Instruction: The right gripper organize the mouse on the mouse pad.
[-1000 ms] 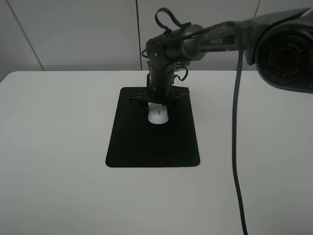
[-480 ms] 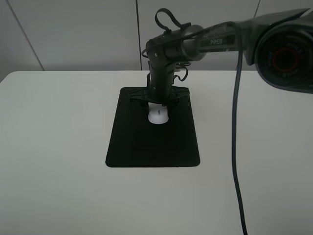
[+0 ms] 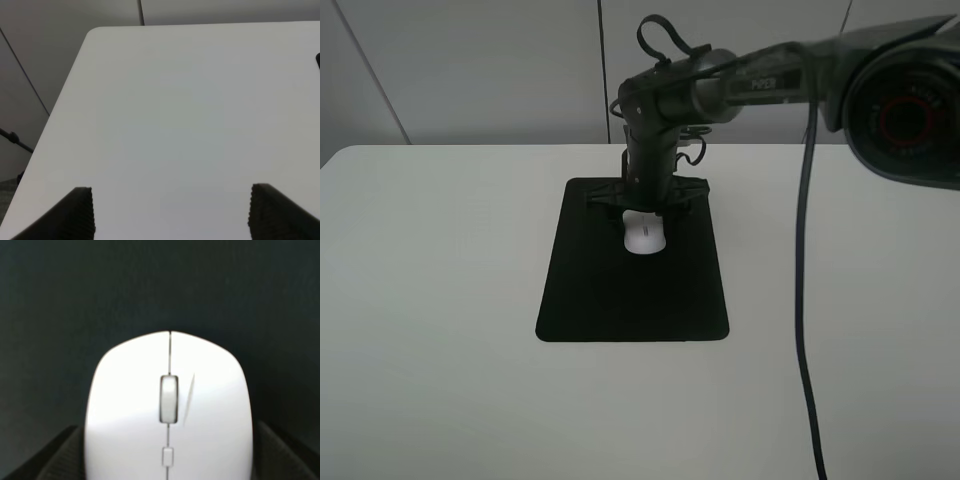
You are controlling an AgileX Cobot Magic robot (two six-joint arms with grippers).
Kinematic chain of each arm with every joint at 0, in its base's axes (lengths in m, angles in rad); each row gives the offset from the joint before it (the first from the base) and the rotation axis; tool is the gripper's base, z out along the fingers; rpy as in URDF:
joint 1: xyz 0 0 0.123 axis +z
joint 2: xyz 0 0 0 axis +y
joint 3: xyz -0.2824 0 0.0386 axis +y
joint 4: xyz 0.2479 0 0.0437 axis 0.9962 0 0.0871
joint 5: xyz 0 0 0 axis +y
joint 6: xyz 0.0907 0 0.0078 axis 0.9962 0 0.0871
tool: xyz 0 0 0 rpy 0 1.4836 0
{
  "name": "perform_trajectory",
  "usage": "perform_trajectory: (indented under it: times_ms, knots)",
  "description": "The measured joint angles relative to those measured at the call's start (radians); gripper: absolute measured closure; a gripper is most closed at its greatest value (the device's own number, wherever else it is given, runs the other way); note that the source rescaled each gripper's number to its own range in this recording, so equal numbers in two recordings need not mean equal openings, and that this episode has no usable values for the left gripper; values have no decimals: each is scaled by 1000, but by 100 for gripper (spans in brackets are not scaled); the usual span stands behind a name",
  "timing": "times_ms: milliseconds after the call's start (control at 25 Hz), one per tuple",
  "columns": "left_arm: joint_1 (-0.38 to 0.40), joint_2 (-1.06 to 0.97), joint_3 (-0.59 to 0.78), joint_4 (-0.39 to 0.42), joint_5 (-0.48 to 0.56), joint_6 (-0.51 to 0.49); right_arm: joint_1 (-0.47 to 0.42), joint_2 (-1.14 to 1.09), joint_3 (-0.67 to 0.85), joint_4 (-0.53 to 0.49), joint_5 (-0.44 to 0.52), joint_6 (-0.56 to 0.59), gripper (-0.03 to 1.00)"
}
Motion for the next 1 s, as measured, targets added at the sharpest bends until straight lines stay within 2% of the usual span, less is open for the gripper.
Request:
perform_trajectory:
  times_ms: [320,560,760,1000]
  knots:
    - [0,0,0,0,0,0,0,-74,0,-6,-3,-1,63]
    - [0,0,0,0,0,0,-4,-138,0,-29,47,-44,63]
    - [0,0,0,0,0,0,-51,-200,0,-35,103,-54,63]
    - [0,0,0,0,0,0,-132,-228,0,-38,197,-130,63]
